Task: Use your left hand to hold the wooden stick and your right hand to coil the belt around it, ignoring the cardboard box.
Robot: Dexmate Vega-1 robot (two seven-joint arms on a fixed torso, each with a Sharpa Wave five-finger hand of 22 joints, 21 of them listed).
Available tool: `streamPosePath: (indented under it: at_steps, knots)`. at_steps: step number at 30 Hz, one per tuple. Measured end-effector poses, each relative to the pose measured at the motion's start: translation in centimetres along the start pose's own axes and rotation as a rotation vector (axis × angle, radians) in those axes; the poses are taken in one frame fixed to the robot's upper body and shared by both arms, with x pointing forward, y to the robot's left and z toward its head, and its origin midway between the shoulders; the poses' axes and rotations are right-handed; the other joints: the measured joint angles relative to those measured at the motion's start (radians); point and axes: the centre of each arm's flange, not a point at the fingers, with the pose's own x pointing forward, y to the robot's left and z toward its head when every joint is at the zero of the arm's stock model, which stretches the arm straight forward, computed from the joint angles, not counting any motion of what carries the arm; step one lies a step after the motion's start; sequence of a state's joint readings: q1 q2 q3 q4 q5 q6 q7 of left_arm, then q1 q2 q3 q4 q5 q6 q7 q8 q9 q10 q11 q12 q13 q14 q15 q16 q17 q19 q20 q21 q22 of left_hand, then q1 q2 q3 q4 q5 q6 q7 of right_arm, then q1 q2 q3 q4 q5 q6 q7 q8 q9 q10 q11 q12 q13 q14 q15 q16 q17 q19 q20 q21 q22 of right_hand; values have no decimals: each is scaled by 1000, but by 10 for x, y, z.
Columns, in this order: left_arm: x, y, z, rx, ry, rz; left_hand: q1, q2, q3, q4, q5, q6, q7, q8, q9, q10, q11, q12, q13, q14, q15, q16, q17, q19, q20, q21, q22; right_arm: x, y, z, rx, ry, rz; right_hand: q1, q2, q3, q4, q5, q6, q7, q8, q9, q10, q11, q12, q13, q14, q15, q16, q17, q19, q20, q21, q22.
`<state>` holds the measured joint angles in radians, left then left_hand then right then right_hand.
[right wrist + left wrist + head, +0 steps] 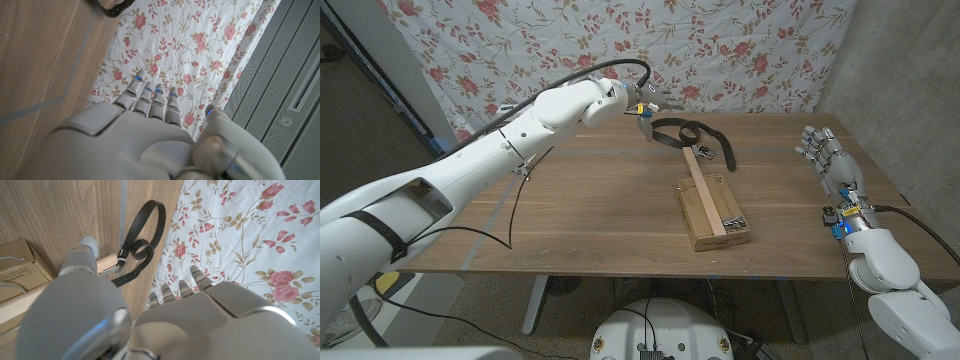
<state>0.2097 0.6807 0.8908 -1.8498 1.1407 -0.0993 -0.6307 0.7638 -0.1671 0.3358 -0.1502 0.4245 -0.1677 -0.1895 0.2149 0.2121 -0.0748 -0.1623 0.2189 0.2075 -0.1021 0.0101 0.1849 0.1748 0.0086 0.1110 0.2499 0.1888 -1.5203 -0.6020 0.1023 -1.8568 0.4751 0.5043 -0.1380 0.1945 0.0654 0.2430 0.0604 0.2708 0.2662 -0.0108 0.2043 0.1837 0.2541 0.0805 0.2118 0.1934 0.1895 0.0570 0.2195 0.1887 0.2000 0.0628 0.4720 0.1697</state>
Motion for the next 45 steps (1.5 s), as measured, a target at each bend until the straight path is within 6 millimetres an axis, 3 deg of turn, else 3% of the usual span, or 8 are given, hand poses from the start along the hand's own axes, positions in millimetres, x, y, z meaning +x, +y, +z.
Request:
streamPosePath:
  at_steps: [2, 7, 10, 16, 36, 41, 45]
  knots:
    - [4, 0, 0, -2, -1, -4, 8, 2, -2, 1, 4, 0, 0, 0, 4, 3, -2, 0, 0, 3, -3, 1, 0, 2, -2, 0, 0, 0, 0, 0, -1, -2, -2, 0, 0, 0, 0, 0, 0, 0, 0, 0, 0, 0, 0, 0, 0, 0, 0, 0, 0, 0, 0, 0]
    - [12, 0, 11, 69, -53, -4, 16, -1, -20, -1, 23, -2, 10, 0, 4, 11, 40, 5, 0, 11, -10, 1, 0, 14, -3, 0, 0, -1, 1, -1, 5, -4, -9, 0, 0, 0, 0, 0, 0, 0, 0, 0, 0, 0, 0, 0, 0, 0, 0, 0, 2, -2, 0, 0]
    - [16, 1, 16, 90, -75, -2, 22, -1, -28, 0, 27, 9, 5, 7, 8, 14, 44, 5, 0, 14, -13, 1, 0, 16, -6, 0, 0, -1, 1, -2, 7, -4, -13, 0, 0, 0, 0, 0, 6, -6, 0, 0, 0, 0, 0, 0, 0, 0, 0, 0, 4, -4, 0, 0]
    - [24, -1, 23, 115, -118, 4, 34, -1, -47, 0, 50, 43, 7, 19, 9, 52, 7, 19, 0, 27, -15, 1, -3, 25, -8, 0, 0, -1, 1, -4, 8, -3, -20, 0, 0, 0, 0, 0, 6, -6, 0, 0, 2, -2, 0, 0, 0, 0, 0, 0, 4, -4, -1, 0]
    - [52, -10, 44, 125, -245, 12, 92, 11, -107, 1, 105, 138, -9, 55, 14, 204, -47, 59, 4, 99, -41, 9, -3, 79, -15, 1, 0, -4, -1, -7, 5, 5, -48, -3, 3, 0, 0, -5, 5, -5, -5, 0, 2, -2, -5, 0, 0, 0, -7, 0, 7, 0, -8, 0]
    - [60, -13, 49, 128, -278, 5, 108, 12, -124, 3, 116, 141, -5, 55, 14, 166, -8, 43, 3, 99, -41, 9, -3, 82, -11, 1, 0, -4, -3, -11, 5, 10, -56, -3, 3, 0, 0, -5, 5, -5, -5, 0, 2, -2, -5, 0, 0, 0, -7, 0, 9, 2, -14, 0]
    - [64, -16, 53, 127, -305, -2, 108, 13, -131, 4, 116, 150, -3, 57, 14, 169, 0, 43, 1, 103, -44, 9, -3, 88, -16, 1, 0, -3, -3, -13, 7, 12, -59, -3, 3, 0, 0, -5, 5, -5, -5, 0, 2, -2, -5, 0, 0, 0, -7, 0, 9, 2, -14, 0]
